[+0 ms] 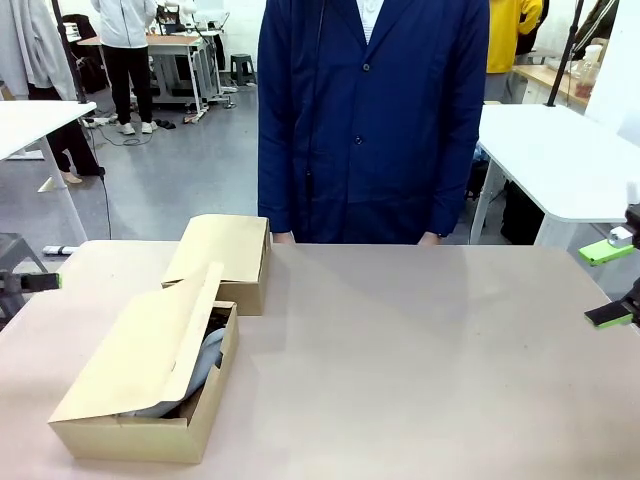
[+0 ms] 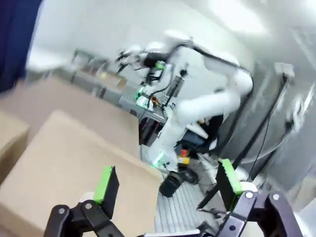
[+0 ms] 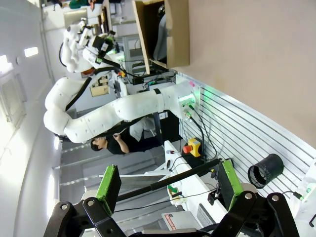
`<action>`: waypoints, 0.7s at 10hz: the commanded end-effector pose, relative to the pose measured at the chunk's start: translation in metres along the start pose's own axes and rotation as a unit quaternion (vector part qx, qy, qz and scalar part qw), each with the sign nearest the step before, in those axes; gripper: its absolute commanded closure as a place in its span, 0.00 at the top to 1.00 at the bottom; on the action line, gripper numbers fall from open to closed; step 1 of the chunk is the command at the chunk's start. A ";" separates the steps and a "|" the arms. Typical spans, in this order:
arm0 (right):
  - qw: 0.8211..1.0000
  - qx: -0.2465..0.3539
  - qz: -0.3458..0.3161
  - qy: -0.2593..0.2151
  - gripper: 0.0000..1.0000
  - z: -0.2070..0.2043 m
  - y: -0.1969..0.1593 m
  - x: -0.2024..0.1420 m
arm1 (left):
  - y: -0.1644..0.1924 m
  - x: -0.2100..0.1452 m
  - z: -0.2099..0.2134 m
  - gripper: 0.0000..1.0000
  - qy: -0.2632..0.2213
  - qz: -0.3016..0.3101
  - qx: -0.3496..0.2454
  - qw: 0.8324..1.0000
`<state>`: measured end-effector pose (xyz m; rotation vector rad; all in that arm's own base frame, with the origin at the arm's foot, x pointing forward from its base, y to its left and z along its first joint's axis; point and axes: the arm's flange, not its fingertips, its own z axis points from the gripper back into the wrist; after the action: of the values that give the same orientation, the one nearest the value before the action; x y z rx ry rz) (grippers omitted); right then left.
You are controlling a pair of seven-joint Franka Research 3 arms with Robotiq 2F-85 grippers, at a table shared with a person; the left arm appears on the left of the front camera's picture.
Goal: Place items inside the box.
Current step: Close the lid of the Mailer Box closest to the robot.
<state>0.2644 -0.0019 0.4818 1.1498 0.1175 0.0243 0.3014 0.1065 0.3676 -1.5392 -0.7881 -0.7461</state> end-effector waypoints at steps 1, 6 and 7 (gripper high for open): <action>1.000 0.010 -0.005 -0.003 1.00 0.001 0.004 -0.002 | 0.006 0.005 -0.007 1.00 -0.007 0.156 -0.004 0.988; 1.000 0.010 -0.005 -0.003 1.00 0.001 0.004 -0.002 | 0.012 -0.010 0.003 1.00 -0.004 0.150 0.006 0.989; 1.000 0.010 -0.005 -0.003 1.00 0.001 0.004 -0.002 | 0.012 -0.010 0.003 1.00 -0.004 0.150 0.006 0.989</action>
<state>0.2644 -0.0019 0.4818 1.1497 0.1173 0.0242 0.3097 0.1102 0.3518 -1.6118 -0.5313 -0.4900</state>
